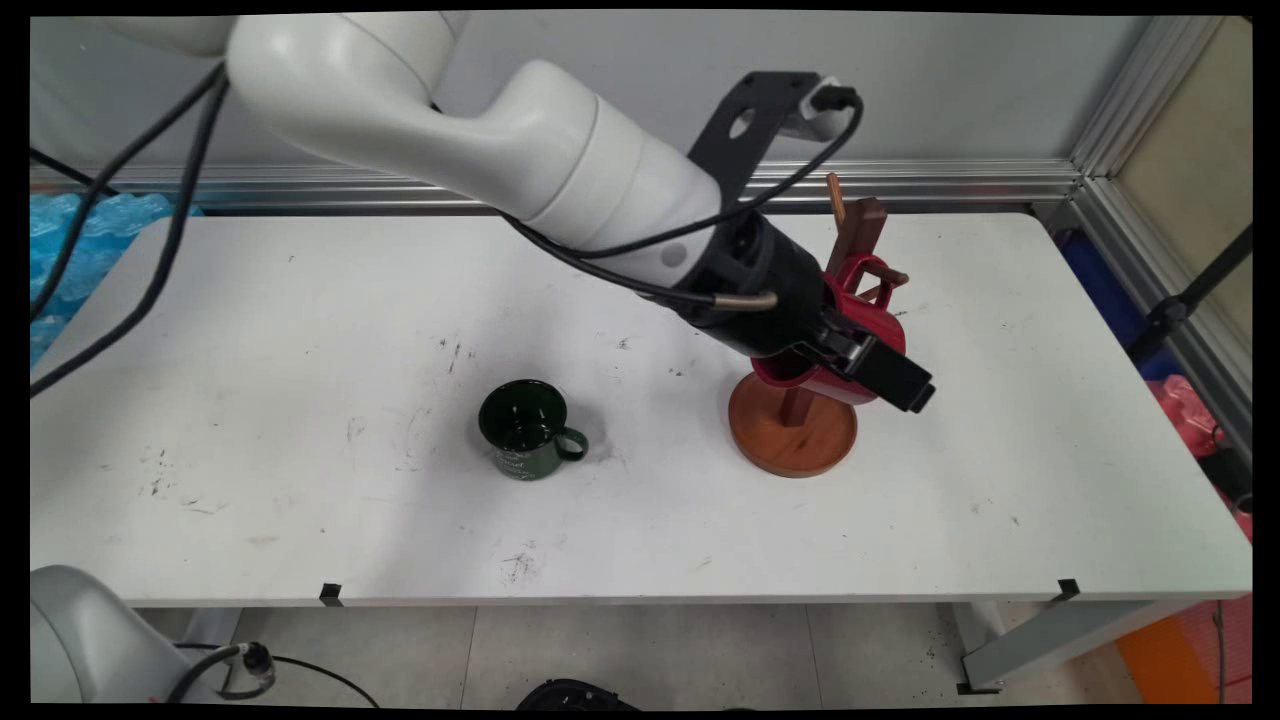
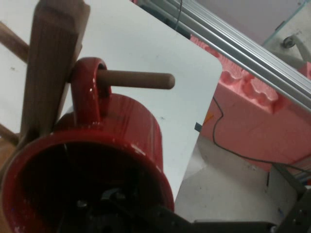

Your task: Pick up the red mug from the rack, then place the picked object on the table

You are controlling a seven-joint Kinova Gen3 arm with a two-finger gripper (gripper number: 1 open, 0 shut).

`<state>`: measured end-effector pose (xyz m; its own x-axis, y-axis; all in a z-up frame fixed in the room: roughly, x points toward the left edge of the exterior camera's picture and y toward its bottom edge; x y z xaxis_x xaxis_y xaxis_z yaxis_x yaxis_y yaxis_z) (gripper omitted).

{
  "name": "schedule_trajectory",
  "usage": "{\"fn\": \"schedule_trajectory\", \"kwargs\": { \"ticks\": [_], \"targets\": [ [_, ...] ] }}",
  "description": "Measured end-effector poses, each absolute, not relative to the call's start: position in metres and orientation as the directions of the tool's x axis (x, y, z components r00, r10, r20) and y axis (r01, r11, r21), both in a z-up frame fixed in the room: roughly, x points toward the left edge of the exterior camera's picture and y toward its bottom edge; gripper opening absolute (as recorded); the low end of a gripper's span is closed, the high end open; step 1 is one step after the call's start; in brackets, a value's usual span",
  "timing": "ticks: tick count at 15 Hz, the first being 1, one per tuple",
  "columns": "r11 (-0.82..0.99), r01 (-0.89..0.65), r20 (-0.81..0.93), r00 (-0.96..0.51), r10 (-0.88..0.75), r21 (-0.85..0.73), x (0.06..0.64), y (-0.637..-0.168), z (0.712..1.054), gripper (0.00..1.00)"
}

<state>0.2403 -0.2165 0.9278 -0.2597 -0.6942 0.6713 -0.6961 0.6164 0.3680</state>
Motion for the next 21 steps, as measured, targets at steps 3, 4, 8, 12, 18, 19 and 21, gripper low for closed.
{"fn": "schedule_trajectory", "kwargs": {
  "ticks": [3, 4, 8, 12, 18, 19, 21],
  "targets": [
    [0.613, -0.697, 0.674, -0.251, -0.695, 0.373, 0.2354, -0.2199, 0.9227, 1.00],
    [0.612, -0.698, 0.674, -0.249, -0.696, 0.373, 0.2345, -0.2201, 0.9217, 1.00],
    [0.610, -0.698, 0.674, -0.246, -0.696, 0.376, 0.2330, -0.2187, 0.9196, 0.00],
    [0.610, -0.699, 0.676, -0.246, -0.695, 0.373, 0.2327, -0.2189, 0.9187, 0.00],
    [0.602, -0.710, 0.677, -0.242, -0.695, 0.365, 0.2342, -0.2191, 0.9187, 0.00],
    [0.602, -0.711, 0.677, -0.242, -0.695, 0.363, 0.2349, -0.2189, 0.9189, 0.00],
    [0.601, -0.714, 0.677, -0.243, -0.694, 0.360, 0.2367, -0.2182, 0.9201, 0.00]
  ]
}}
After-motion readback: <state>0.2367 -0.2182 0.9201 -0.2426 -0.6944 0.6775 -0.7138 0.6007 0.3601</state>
